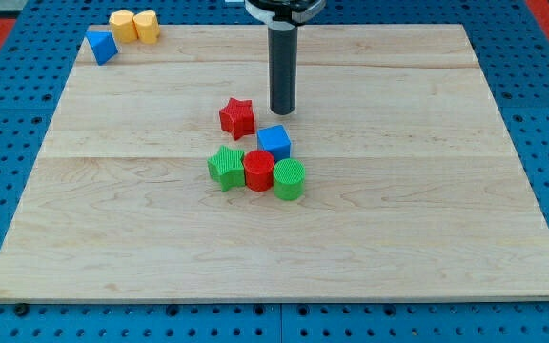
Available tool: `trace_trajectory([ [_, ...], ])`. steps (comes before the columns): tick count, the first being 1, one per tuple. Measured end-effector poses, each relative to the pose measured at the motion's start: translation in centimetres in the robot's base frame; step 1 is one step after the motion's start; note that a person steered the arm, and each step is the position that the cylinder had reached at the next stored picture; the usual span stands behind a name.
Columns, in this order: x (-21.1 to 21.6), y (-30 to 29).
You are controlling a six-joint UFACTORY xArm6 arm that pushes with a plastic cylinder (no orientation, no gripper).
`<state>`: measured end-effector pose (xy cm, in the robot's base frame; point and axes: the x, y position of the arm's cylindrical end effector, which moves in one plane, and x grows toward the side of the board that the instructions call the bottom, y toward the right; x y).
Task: Move the red star into the yellow hexagon
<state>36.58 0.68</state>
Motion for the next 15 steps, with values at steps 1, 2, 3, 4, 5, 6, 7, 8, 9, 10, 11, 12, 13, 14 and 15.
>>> trace_trajectory([
  [1,0.0,-2.1],
  [2,2.3,-5.5],
  [3,4.7,-6.6],
  [4,7.6,-10.3],
  [5,7.4,-14.7],
  [6,5.8,-14.2],
  [7,3.2,-13.5],
  [8,-0.1,-13.5],
  [9,-3.2,-13.8],
  [10,-5.3,-15.2],
  [11,-4.0,-18.7],
  [12,-1.5,-22.3],
  [13,-2.5,-24.9],
  [14,-2.6,-24.9],
  [15,-2.6,-23.8],
])
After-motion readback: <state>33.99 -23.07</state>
